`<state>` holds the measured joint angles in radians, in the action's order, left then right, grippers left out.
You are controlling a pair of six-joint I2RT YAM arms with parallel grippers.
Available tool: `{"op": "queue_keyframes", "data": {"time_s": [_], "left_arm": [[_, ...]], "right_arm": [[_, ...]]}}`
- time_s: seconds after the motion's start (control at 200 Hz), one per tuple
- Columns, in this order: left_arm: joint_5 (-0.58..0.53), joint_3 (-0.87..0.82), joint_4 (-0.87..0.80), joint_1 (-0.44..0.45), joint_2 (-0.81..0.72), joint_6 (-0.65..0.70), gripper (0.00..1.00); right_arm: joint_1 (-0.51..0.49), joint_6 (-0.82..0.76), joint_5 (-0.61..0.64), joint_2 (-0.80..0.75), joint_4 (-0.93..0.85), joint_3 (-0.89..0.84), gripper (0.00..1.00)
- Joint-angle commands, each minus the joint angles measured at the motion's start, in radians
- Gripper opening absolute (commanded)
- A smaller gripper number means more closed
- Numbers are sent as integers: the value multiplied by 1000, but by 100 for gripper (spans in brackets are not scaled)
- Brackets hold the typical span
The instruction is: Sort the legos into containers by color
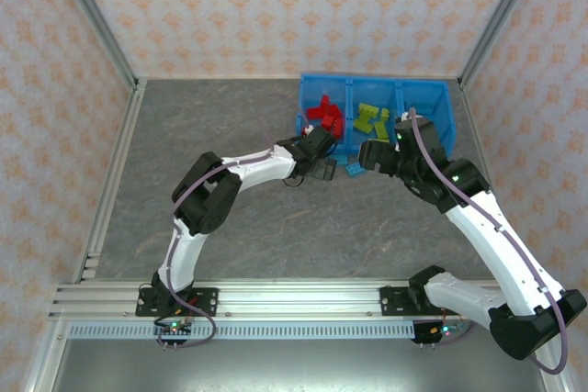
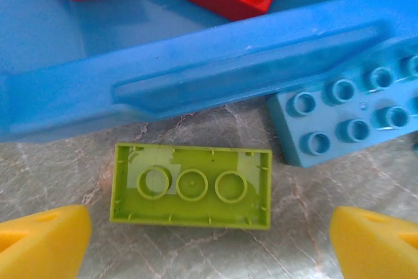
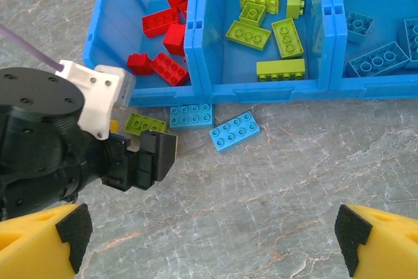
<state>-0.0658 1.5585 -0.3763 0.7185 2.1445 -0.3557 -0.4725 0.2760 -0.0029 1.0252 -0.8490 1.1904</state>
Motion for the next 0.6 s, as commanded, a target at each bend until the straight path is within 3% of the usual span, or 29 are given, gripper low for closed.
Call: {"op": "queue_keyframes", "data": {"time_s": [0.0,0.165,0.596], "left_arm": [[-59,38,-33,-5,25,74,95],[-87,35,-16,-5,52,120,93],[-45,25,5,-11,96,99,72]], "right_arm": [[-4,-11,30,-5,-26,5,97],[-3,2,26,-6,-30,2,97],[-3,34,3,1,-43,5,97]]}}
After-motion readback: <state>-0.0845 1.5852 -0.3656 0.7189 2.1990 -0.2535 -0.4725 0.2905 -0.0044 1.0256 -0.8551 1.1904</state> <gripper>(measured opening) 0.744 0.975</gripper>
